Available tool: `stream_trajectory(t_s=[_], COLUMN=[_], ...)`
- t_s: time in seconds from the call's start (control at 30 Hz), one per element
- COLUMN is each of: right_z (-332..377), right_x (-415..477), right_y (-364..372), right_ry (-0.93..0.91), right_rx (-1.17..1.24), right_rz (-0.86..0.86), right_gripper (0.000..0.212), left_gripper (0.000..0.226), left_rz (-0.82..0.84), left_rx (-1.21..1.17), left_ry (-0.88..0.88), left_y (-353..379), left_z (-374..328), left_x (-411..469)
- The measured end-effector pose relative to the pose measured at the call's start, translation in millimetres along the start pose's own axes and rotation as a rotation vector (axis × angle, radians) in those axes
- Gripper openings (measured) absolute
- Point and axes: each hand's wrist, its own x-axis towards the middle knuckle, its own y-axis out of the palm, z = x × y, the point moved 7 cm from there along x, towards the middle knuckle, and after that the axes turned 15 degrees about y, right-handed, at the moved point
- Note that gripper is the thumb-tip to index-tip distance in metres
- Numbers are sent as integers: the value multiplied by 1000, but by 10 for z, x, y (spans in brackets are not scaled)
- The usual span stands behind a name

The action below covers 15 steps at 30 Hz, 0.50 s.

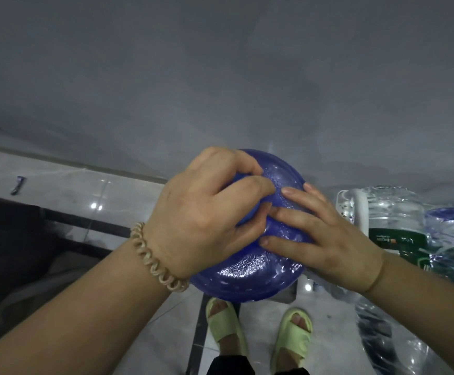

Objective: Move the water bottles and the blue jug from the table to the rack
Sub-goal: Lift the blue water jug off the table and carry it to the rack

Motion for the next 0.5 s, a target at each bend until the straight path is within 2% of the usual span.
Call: stream_trajectory(t_s=[0.2,0.5], right_z=[-115,-174], right_x=[-270,-510], right_y=[7,78], right_ry=[7,47], right_rx=[-18,-69], right_rz=[-11,-89], right_gripper=[31,41], left_gripper=[6,9], left_rz=[31,-52], left_rx=[39,119], left_ry=[10,-5], left_y=[188,289], left_z=[-202,-398], left_x=[72,82])
